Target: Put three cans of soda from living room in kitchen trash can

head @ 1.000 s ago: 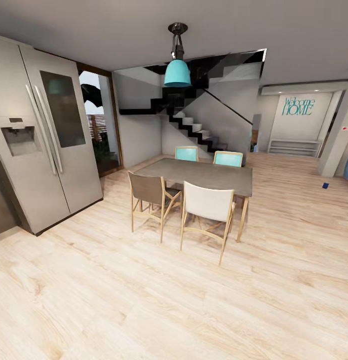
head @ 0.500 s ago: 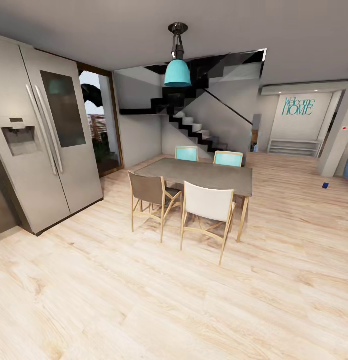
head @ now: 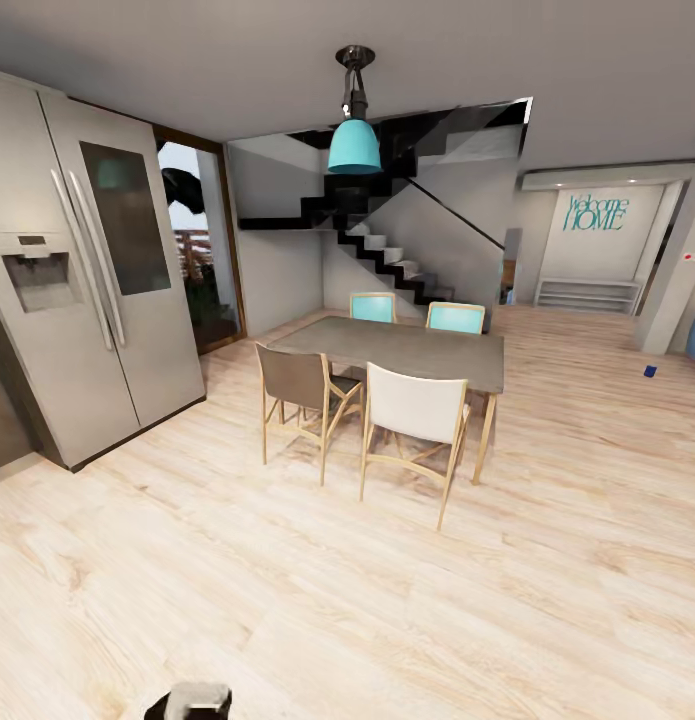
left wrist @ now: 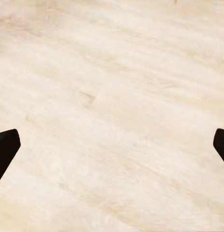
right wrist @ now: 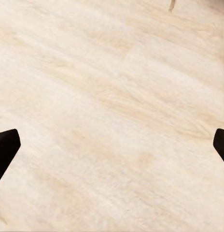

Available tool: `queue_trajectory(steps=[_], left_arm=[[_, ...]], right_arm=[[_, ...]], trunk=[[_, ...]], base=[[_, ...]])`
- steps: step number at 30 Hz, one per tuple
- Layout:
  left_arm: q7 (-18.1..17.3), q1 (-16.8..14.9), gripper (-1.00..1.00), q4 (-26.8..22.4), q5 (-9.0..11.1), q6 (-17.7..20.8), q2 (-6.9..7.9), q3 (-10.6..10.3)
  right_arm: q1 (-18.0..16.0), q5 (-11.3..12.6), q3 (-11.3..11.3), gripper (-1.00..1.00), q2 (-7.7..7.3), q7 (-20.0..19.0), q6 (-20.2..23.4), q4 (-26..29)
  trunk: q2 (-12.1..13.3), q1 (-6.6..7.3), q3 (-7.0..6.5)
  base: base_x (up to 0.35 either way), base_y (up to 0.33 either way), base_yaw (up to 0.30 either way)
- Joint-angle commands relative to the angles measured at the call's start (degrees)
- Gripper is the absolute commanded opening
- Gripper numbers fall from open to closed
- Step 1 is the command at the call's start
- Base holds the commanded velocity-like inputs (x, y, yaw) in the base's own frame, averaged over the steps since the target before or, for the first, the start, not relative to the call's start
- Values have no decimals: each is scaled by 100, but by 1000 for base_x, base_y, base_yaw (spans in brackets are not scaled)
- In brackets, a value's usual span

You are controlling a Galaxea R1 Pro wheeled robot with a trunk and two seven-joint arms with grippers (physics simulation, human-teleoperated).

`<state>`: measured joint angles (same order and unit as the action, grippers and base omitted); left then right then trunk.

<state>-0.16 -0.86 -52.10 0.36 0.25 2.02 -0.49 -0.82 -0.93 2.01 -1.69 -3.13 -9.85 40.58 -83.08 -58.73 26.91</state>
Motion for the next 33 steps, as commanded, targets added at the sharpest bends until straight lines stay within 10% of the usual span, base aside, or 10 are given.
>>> queue_trajectory(steps=[1, 7, 16, 23, 33], left_arm=[[2, 11, 100, -284, -3, 2, -2, 0], [2, 62, 100, -2508, -7, 14, 4, 7], [-600, 84, 100, -3146, 134, 18, 36, 65], [-1545, 81, 100, -1903, 563, -205, 106, 90], [-1627, 63, 100, -1150, 593, -681, 173, 92]], right_arm=[[3, 1, 0, 100, 0, -25, 4, 207], [39, 9, 15, 100, 8, -178, 100, 2066], [70, 28, 174, 100, 57, -773, 1254, 4174], [25, 66, -136, 100, 14, -891, 476, 2848], [-4, 45, -382, 100, 2, -911, -135, 2095]], trunk=[[0, 0, 2], [0, 0, 2], [0, 0, 2], [0, 0, 2], [0, 0, 2]], base=[[0, 0, 0], [0, 0, 0], [0, 0, 0], [0, 0, 0], [0, 0, 0]])
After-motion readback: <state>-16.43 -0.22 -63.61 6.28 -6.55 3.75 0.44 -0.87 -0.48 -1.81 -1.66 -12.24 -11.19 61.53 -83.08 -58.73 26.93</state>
